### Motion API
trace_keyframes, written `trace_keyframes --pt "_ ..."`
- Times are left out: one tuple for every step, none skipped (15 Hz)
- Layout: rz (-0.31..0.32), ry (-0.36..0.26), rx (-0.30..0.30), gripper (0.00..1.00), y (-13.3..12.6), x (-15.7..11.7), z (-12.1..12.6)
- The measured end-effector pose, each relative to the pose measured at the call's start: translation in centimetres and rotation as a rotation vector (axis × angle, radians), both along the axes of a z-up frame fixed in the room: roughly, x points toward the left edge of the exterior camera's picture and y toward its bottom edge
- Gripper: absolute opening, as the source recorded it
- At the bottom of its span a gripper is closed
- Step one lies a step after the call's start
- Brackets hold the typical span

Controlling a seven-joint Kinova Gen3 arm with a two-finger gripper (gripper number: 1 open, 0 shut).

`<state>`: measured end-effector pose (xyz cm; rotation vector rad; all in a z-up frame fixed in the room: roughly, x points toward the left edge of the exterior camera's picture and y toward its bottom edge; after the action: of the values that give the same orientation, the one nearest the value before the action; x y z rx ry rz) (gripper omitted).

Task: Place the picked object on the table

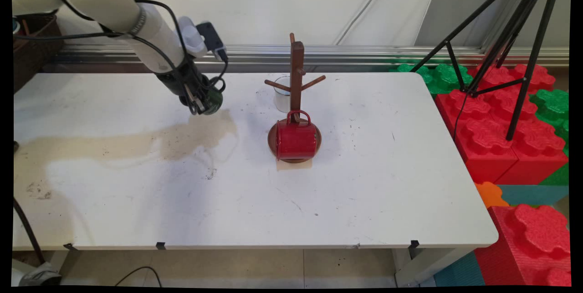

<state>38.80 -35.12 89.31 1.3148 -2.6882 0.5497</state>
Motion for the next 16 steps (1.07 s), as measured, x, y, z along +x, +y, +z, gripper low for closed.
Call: trace_keyframes --pt "0.01 -0.011 0.02 0.0 -0.3 -0.1 -0.5" --pt "0.019 -0.02 0.041 0.0 -0.7 -0.3 -0.9" --pt "0.025 -0.026 0.058 0.0 -0.9 -0.5 -1.3" --pt "0.029 -0.032 0.077 0.0 -1.2 -0.7 -1.7" --pt "0.031 -0.037 0.095 0.0 -1.5 -0.9 -2.1" --pt "0.032 -0.041 0.109 0.0 -1.8 -1.1 -2.4" --pt "0.034 -0.044 0.12 0.0 -2.0 -1.2 -2.7" --pt "0.035 -0.046 0.13 0.0 -2.2 -1.4 -3.0" --pt "0.037 -0.048 0.137 0.0 -2.3 -1.5 -3.2" --pt "0.04 -0.049 0.148 0.0 -2.6 -1.6 -3.5" --pt "0.042 -0.05 0.155 0.0 -2.8 -1.7 -3.7" --pt "0.045 -0.052 0.165 0.0 -3.1 -1.9 -4.0" --pt "0.047 -0.053 0.171 0.0 -3.3 -2.0 -4.2" --pt "0.05 -0.055 0.18 0.0 -3.5 -2.1 -4.4" --pt "0.052 -0.055 0.186 0.0 -3.7 -2.2 -4.6" --pt "0.052 -0.056 0.194 0.0 -3.9 -2.3 -4.8"
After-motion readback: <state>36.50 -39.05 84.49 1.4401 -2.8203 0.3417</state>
